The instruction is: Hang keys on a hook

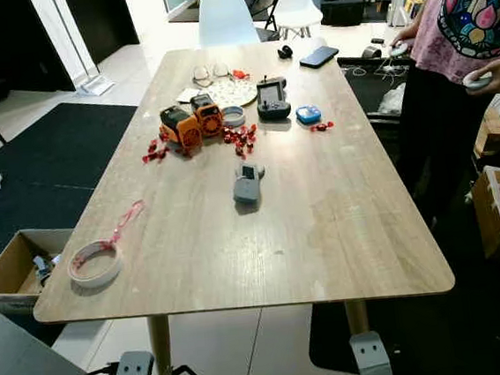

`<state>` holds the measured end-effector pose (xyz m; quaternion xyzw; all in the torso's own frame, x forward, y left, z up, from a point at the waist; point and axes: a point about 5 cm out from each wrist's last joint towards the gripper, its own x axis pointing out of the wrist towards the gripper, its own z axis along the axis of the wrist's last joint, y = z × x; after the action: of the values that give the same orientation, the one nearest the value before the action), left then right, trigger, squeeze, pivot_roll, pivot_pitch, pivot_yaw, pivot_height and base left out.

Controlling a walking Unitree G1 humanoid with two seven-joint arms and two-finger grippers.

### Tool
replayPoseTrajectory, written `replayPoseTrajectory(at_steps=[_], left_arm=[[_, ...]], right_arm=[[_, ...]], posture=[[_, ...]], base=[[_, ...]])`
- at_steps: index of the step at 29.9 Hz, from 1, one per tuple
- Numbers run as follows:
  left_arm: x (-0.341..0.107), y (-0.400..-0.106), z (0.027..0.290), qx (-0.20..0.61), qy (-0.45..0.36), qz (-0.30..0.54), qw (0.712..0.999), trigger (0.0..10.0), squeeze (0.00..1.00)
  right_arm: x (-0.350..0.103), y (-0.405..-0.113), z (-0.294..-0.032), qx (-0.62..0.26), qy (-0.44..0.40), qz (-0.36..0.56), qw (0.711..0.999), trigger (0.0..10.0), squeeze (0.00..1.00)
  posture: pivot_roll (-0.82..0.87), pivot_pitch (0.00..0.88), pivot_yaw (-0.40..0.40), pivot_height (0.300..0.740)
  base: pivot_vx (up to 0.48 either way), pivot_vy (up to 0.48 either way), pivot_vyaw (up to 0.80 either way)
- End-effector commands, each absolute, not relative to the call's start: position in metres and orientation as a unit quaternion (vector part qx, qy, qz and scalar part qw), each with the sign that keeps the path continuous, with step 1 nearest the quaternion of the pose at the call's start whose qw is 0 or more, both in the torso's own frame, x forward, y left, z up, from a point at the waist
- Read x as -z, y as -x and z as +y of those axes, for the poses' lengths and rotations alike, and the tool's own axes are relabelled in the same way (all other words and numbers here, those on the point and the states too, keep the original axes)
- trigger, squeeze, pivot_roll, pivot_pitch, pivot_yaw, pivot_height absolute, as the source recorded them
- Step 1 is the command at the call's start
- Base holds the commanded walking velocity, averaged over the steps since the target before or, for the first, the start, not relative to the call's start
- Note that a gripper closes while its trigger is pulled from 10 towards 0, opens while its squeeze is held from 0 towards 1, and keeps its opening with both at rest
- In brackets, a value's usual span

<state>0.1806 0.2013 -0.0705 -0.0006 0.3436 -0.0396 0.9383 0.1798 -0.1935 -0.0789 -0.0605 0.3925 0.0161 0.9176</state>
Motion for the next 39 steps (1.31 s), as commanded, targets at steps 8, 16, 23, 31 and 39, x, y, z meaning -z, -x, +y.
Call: replayPoseTrajectory(at_steps=[8, 16, 23, 31, 39], left_arm=[[0.0745, -0.1723, 0.2037, 0.034, 0.005, 0.353, 0.935, 10.0, 0.00], [0.0743, -0.1729, 0.2029, 0.030, 0.012, 0.350, 0.936, 10.0, 0.00], [0.0727, -0.1760, 0.2033, 0.031, 0.012, 0.346, 0.938, 10.0, 0.00], [0.0713, -0.1783, 0.2034, 0.031, 0.013, 0.340, 0.940, 10.0, 0.00], [0.0689, -0.1816, 0.2046, 0.034, 0.010, 0.332, 0.943, 10.0, 0.00]], right_arm=[[0.0822, -0.1746, -0.1938, -0.016, 0.057, 0.407, 0.911, 10.0, 0.00], [0.0823, -0.1742, -0.1940, -0.018, 0.059, 0.408, 0.911, 10.0, 0.00], [0.0819, -0.1753, -0.1927, -0.020, 0.059, 0.405, 0.912, 10.0, 0.00], [0.0807, -0.1787, -0.1895, -0.023, 0.060, 0.400, 0.914, 10.0, 0.00], [0.0804, -0.1803, -0.1864, -0.025, 0.059, 0.399, 0.915, 10.0, 0.00]], posture=[[0.02, 0.074, 0.013, 0.740], [0.02, 0.074, 0.011, 0.740], [0.02, 0.073, 0.009, 0.740], [0.03, 0.069, 0.008, 0.740], [0.04, 0.063, 0.008, 0.740]], base=[[-0.107, 0.000, 0.00], [-0.320, 0.000, 0.00], [-0.328, 0.000, 0.00], [-0.329, 0.000, 0.00], [-0.328, 0.000, 0.00]])
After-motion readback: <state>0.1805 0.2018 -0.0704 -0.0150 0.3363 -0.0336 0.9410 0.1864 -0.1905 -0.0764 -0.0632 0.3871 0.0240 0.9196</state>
